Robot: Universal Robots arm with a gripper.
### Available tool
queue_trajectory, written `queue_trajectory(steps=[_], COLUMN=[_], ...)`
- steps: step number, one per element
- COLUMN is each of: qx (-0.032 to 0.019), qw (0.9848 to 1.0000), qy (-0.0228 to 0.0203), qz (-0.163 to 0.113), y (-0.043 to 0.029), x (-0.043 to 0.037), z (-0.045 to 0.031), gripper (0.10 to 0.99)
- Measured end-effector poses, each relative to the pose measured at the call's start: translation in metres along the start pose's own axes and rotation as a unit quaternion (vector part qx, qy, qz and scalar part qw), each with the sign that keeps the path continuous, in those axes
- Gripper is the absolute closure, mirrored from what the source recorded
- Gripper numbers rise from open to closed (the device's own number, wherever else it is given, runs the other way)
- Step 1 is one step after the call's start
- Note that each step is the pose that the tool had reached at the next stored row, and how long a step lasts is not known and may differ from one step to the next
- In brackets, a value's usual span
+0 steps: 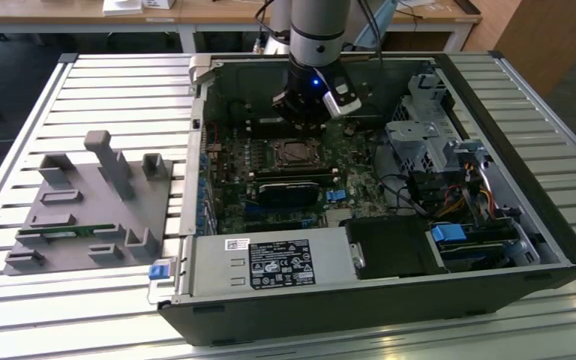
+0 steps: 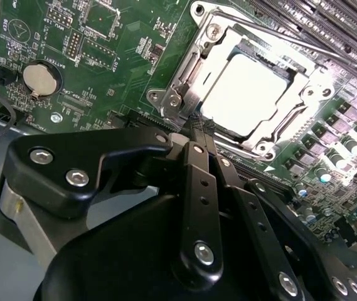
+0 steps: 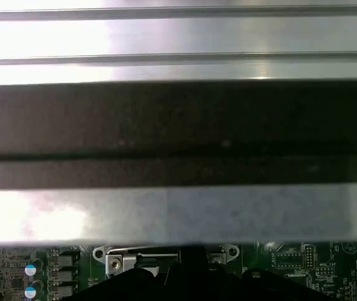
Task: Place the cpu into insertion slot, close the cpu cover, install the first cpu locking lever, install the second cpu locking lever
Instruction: 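Install the second cpu locking lever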
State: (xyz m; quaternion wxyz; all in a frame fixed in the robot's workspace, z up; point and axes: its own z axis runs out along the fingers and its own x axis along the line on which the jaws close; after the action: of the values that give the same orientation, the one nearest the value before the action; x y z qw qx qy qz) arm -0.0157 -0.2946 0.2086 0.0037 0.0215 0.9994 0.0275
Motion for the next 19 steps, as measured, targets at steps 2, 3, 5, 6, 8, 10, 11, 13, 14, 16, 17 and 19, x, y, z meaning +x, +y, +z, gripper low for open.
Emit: queue_trajectory(steps=[2,3,5,6,8,10,11,13,14,16,17,19], qx=[0.0,0.0,0.0,0.0,0.0,0.0,0.0,0.0,0.0,0.0,0.0,0.0], qw=[1.0,1.0,1.0,1.0,1.0,1.0,1.0,1.0,1.0,1.0,1.0,1.0], qy=[0.0,0.0,0.0,0.0,0.0,0.0,0.0,0.0,0.0,0.0,0.0,0.0], qz=[0.0,0.0,0.0,0.0,0.0,0.0,0.0,0.0,0.0,0.0,0.0,0.0], y=[-0.0006,-0.0009,-0.0015,-0.0018,-0.0027,-0.0039,-0.0045,-0.0058,-0.0064,-0.008,-0.0087,-0.0101], x=[0.0,0.0,-0.0001,-0.0001,-0.0001,-0.0002,-0.0002,-0.0003,-0.0003,-0.0003,-0.0004,-0.0004], z=[0.0,0.0,-0.0001,-0.0001,-0.0001,-0.0002,-0.0002,-0.0003,-0.0003,-0.0004,-0.0004,-0.0006], gripper=[0.98,0.98,0.98,0.98,0.98,0.98,0.98,0.98,0.98,0.98,0.98,0.98])
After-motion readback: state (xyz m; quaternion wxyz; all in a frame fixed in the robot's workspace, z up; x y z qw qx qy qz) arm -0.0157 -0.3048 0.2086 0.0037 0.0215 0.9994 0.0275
